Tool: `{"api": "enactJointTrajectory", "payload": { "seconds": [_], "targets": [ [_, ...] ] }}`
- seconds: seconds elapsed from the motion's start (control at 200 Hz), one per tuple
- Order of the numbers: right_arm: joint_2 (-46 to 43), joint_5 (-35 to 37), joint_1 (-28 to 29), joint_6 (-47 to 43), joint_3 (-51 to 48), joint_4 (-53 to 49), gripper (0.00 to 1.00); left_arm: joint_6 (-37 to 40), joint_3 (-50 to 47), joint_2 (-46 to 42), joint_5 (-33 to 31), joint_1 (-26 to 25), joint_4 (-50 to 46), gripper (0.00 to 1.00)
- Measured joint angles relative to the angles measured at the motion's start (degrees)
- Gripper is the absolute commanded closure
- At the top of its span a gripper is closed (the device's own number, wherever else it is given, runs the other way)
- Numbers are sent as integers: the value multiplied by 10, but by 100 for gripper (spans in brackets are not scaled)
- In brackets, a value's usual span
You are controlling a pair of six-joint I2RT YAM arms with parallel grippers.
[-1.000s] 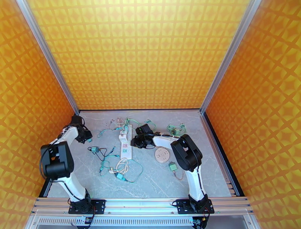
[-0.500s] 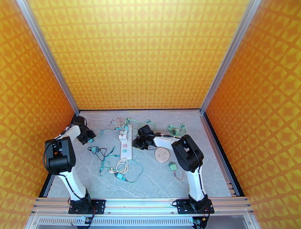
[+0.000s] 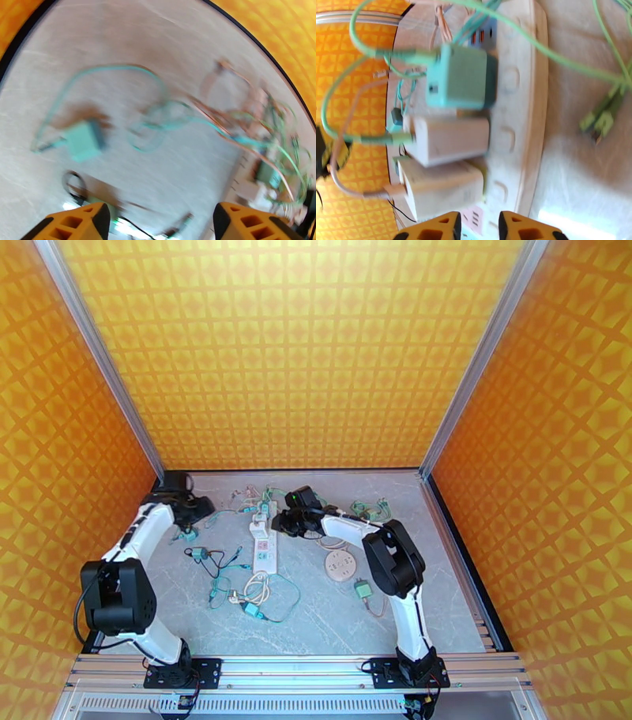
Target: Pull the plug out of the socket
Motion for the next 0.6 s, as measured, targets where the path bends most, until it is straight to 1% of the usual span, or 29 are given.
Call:
{"api": "enactJointTrajectory", "payload": {
  "seconds": [0.13, 0.205, 0.42, 0.6],
  "targets": [
    [42, -23, -12, 0, 43, -1, 70, -15, -11, -4, -2, -56, 0, 29],
    [64, -36, -15, 0, 60, -1, 70, -26, -22, -15, -3, -80, 0, 29],
    [74, -57, -17, 7, 45, 13, 71, -52, -59, -53, -8, -120, 7, 30],
    [74, -64, -16, 6, 25, 20, 73, -54, -92, -54, -11, -159, 32, 31]
  ]
}}
